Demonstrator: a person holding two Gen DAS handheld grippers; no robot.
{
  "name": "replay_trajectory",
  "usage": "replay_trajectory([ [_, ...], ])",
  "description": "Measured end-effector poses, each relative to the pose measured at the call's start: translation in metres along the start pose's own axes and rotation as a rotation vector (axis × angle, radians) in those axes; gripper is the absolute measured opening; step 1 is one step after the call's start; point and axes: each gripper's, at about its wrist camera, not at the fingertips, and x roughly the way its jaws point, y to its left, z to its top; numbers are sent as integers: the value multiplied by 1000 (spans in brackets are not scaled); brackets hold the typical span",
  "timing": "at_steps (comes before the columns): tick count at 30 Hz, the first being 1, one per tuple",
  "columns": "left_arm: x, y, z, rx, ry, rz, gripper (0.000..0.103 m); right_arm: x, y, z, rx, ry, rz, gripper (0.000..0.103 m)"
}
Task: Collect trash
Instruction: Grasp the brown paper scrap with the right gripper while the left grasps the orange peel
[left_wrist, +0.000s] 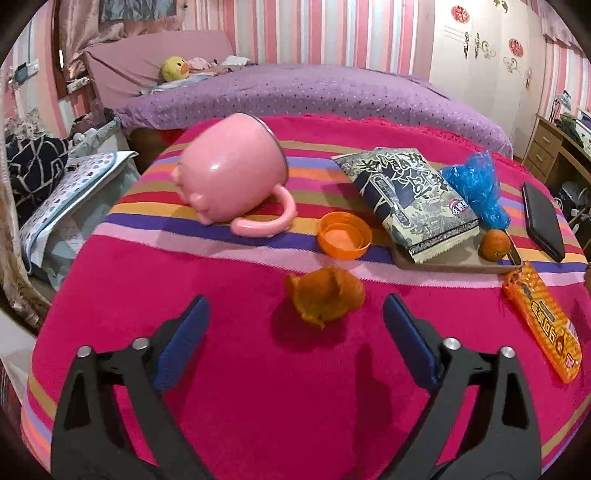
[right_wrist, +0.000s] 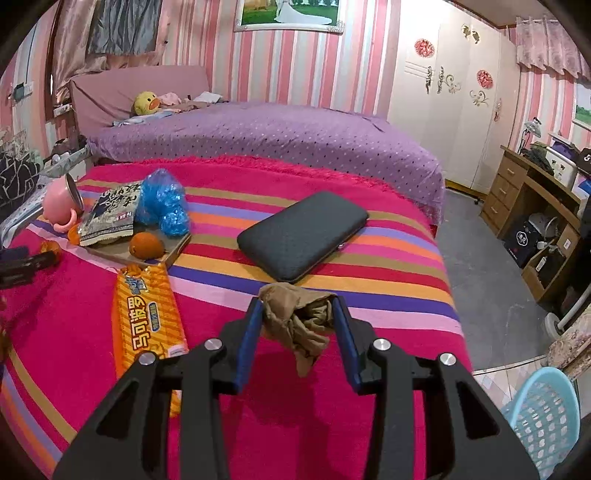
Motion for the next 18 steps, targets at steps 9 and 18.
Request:
replay_trajectory([
  [9, 6, -19, 0, 70, 34, -29, 32, -10, -18, 0, 33, -13, 12, 39],
  [18, -30, -20, -10, 39, -14, -25, 25, -25, -23, -1, 6, -37, 20, 39],
])
